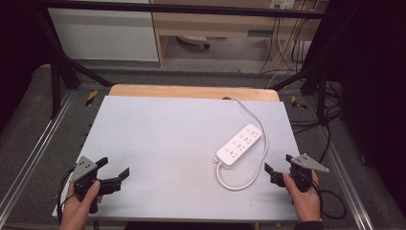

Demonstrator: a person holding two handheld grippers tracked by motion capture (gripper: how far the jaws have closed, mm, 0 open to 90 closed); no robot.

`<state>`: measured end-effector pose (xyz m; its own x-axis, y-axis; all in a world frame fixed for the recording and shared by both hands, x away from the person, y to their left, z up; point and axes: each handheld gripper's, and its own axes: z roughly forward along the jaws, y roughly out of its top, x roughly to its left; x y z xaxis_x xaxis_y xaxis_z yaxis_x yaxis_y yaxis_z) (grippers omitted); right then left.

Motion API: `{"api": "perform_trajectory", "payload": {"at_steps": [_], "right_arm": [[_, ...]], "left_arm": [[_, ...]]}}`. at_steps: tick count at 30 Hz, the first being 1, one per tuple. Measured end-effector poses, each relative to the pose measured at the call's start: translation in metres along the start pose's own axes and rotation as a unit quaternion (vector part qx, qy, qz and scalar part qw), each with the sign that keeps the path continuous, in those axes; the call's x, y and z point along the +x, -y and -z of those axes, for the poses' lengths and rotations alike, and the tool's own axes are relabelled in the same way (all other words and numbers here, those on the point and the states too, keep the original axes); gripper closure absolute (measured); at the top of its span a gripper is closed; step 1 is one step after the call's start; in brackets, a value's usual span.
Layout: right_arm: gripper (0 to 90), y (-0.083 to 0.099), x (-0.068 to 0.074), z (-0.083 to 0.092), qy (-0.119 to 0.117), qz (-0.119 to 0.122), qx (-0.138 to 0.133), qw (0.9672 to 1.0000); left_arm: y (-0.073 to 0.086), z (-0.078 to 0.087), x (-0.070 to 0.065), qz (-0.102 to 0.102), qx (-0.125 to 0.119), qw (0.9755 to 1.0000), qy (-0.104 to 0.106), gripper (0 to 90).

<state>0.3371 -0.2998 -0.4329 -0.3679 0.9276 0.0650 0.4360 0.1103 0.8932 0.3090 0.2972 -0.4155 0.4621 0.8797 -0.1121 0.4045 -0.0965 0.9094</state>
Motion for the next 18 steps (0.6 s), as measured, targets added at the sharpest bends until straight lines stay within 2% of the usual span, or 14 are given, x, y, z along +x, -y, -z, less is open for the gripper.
{"api": "perform_trajectory", "payload": {"at_steps": [4, 7, 8, 11, 18], "right_arm": [[7.0, -0.004, 0.005, 0.001, 0.001, 0.009, -0.006, 0.9999], [6.4, -0.008, 0.008, 0.0, -0.002, 0.015, -0.002, 0.9999], [5.9, -0.012, 0.011, 0.0, -0.003, 0.024, 0.007, 0.9997], [5.0, -0.017, 0.015, 0.0, -0.006, 0.033, 0.009, 0.9994], [4.4, -0.021, 0.02, 0.003, -0.009, 0.036, 0.007, 0.9993]], "left_arm": [[0.0, -0.001, 0.0, 0.004, 0.001, 1.0, 0.002, 6.2], [0.001, -0.001, 0.0, -0.001, 0.003, 1.0, 0.003, 5.9], [0.001, -0.001, 0.001, 0.0, 0.003, 1.0, 0.003, 5.9], [0.001, -0.001, 0.001, 0.002, 0.003, 0.9999, 0.01, 4.9], [0.001, -0.001, 0.0, 0.001, 0.004, 0.9999, 0.01, 5.0]]}}
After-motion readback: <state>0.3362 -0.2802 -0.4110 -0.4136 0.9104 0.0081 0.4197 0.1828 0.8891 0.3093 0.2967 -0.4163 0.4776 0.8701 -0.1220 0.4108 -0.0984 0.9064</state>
